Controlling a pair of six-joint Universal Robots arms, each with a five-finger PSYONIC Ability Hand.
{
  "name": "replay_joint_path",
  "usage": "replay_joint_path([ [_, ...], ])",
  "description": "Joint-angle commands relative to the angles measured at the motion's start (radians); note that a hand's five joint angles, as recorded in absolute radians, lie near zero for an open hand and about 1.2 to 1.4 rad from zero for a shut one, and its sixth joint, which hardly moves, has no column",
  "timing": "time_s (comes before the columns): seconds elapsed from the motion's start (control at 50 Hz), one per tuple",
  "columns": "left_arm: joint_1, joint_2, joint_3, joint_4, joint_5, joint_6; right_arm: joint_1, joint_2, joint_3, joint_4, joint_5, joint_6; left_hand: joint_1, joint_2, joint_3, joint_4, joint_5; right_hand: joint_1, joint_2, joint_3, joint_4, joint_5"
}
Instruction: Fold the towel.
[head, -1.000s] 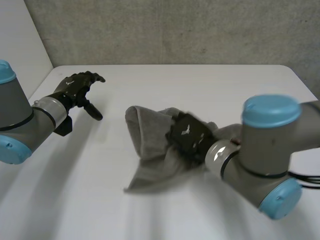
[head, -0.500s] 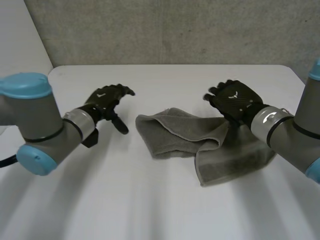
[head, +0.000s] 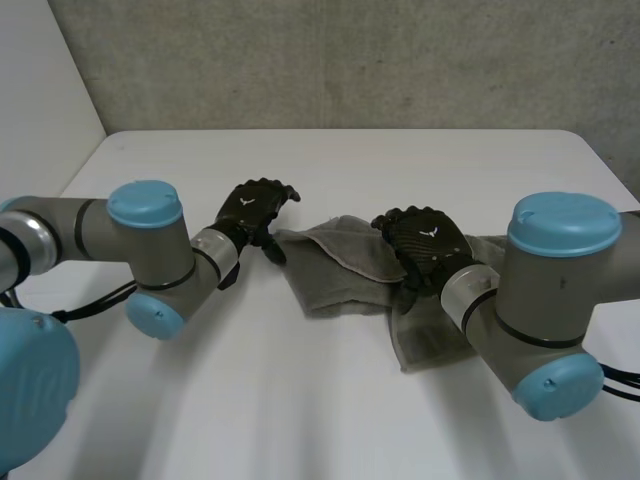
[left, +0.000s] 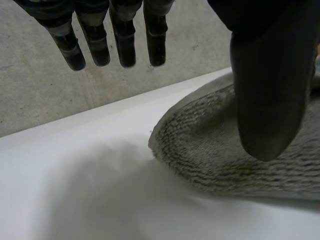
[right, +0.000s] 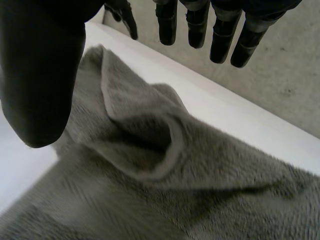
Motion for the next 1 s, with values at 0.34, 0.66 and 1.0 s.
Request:
replay_joint_path([
  [0.34,-0.014,-0.111,0.168,-0.037,0.059,0.013,-0.038,0.055,-0.052,-0.037,0.006,-0.04,1.033,1.024,-0.044,-0.052,1.02,1.141,1.122,-0.006,-0.007,1.137],
  [0.66,-0.001,0.446,-0.151,-0.168,0.056,0.007,-0.142,-0.303,-0.139,0.177,-0.253,-0.089,1.061,1.051,-0.044,-0.052,1.047,1.165,1.146,-0.006,-0.007,1.162],
  [1.0,-0.02,0.785,-0.483,-0.274,0.059,0.013,-0.276,-0.309,-0.131,0.531,-0.451,-0.372,1.061,1.051,-0.044,-0.052,1.047,1.165,1.146,-0.006,-0.007,1.162],
])
